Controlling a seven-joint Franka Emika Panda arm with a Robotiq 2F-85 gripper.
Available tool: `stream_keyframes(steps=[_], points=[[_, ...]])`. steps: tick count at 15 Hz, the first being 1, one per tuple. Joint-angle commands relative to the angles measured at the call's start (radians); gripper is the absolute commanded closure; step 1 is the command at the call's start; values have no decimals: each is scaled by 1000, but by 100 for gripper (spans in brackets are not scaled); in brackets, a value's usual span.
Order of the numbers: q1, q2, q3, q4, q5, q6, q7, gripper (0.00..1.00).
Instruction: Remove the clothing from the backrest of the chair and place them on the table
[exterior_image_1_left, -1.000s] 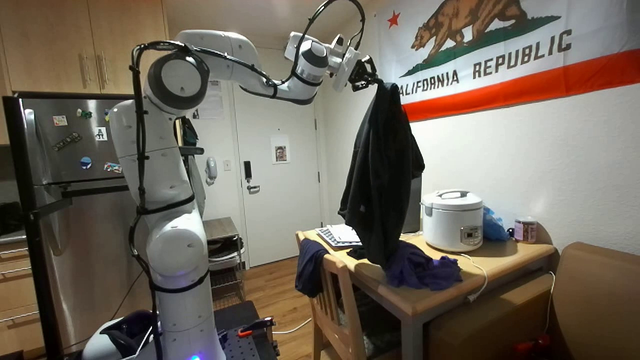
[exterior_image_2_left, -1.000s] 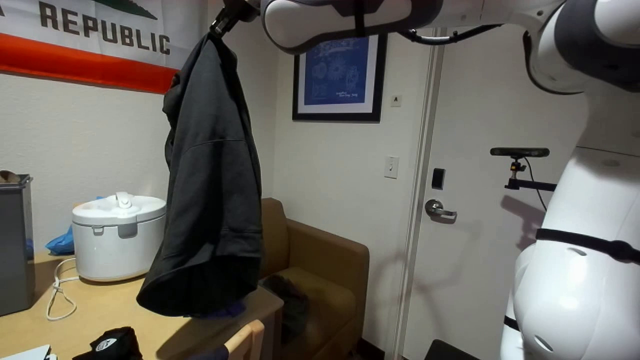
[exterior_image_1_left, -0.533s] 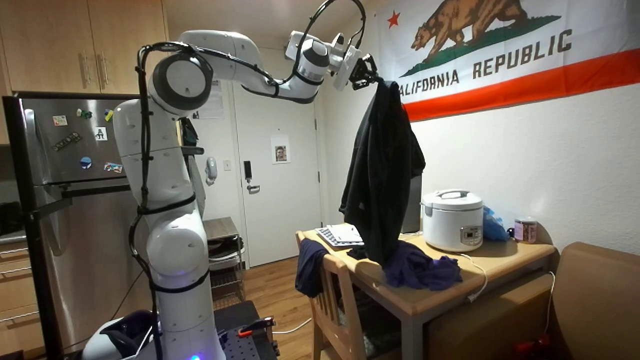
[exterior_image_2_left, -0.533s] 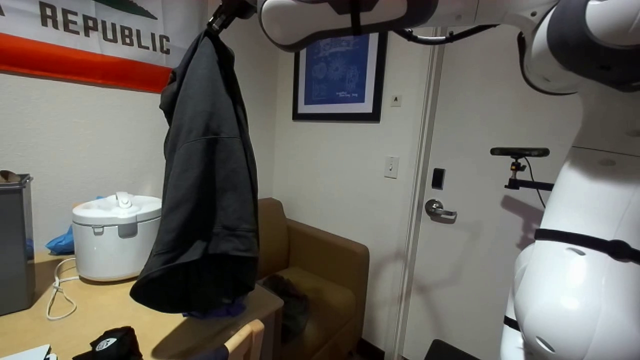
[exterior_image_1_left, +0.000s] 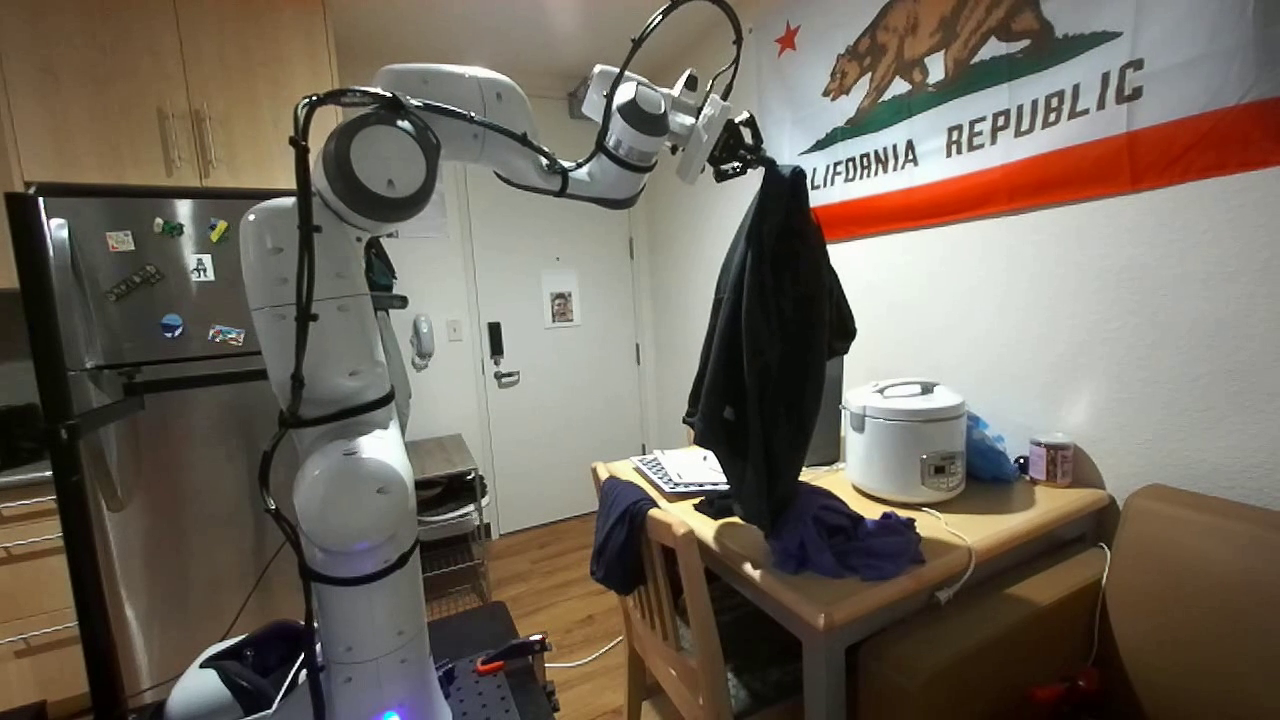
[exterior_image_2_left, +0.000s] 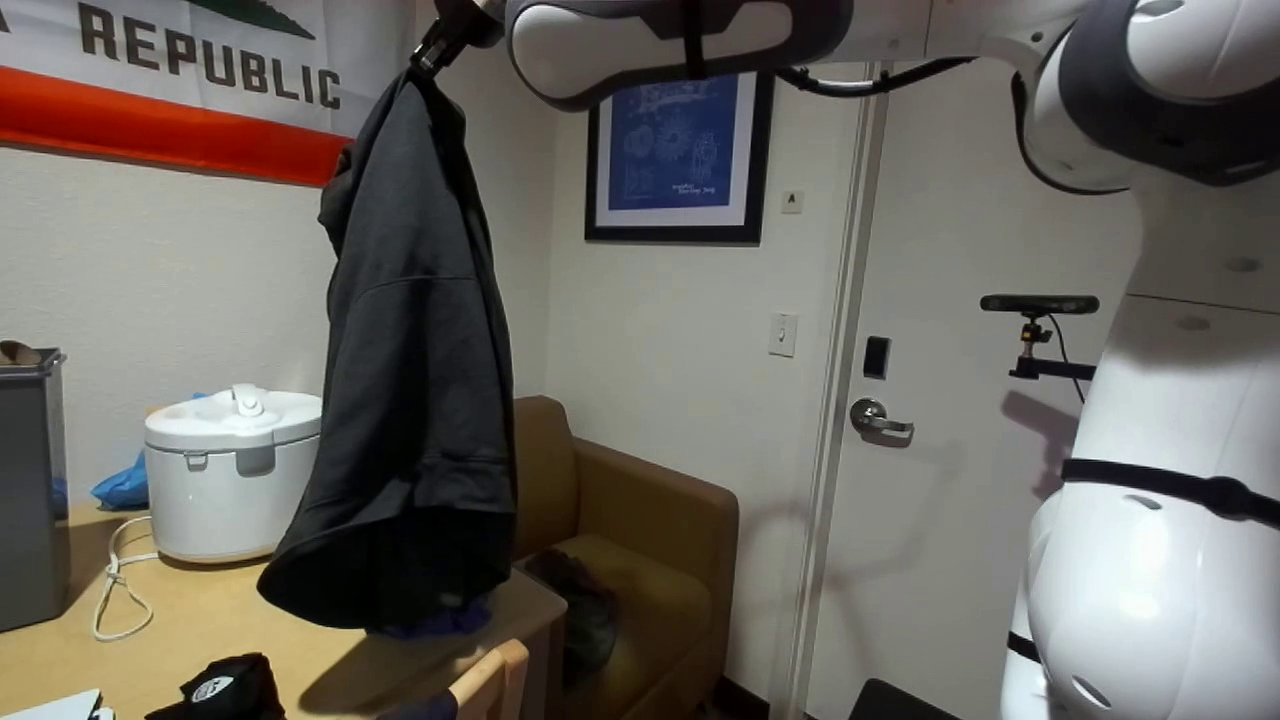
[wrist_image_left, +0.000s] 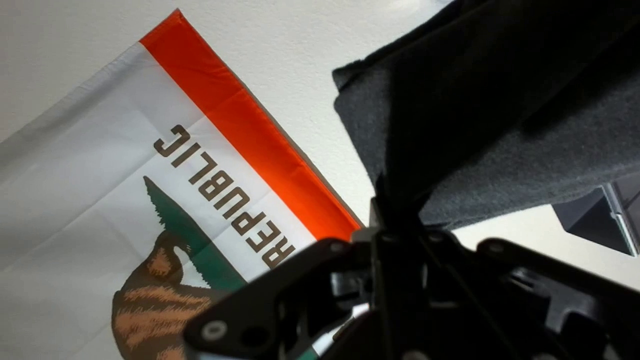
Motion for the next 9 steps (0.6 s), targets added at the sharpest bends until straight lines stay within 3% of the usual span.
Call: stream_keyframes(steps=[1,6,9], points=[[12,57,-17,136,-35,-2,-12,99],[22,144,-34,247,-17,65,-29,99],[5,199,-17,241,-6,112,-26,99]])
